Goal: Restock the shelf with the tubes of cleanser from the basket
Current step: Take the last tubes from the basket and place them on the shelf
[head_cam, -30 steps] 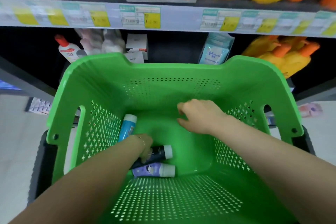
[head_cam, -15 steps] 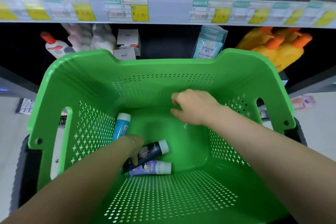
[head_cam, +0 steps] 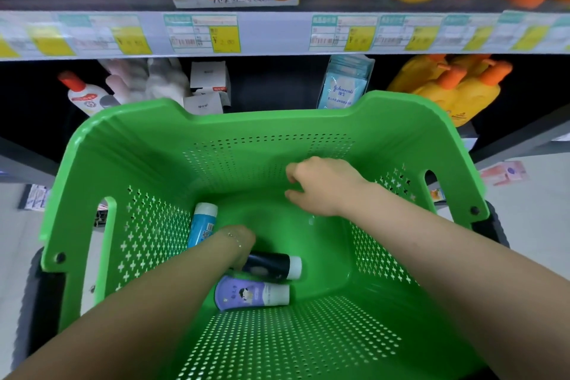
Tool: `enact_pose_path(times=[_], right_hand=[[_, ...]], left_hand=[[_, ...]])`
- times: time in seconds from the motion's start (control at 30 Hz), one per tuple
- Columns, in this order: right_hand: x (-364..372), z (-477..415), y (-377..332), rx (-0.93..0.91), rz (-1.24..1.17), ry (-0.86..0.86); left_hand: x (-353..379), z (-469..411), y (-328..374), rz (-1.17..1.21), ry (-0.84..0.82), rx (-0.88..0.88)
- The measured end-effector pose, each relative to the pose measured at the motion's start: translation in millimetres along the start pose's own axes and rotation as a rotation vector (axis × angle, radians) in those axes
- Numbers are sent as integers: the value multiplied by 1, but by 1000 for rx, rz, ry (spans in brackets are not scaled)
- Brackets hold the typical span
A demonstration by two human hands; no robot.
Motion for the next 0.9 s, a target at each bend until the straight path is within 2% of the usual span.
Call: enact_pose_path(times=[0.1, 0.27, 0.47, 0.57, 0.67, 0.9], right_hand=[[-2, 0, 2, 12, -8, 1], [-1, 0, 3, 20, -22, -22], [16, 5, 6, 35, -44, -205], [19, 6, 1, 33, -168, -268], [10, 6, 0, 62, -343, -235], [8, 10, 3, 111, -482, -299]], left_hand=[[-7, 10, 4, 86, -29, -37], [-60, 39, 41, 64, 38, 149], [-101, 62, 49, 217, 139, 280], [-118, 75, 52, 321, 156, 322], [-133, 86, 47, 390, 168, 342], [-157, 101, 25, 711, 162, 347]])
Point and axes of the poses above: each hand's wrist, its own z-axis away from the middle knuckle, its own x-axis out of the palm, y = z × x, the point moved 8 cm from there along -z, towards the middle knuckle, and after that the axes turned 6 degrees about z, right-handed, at the moved point
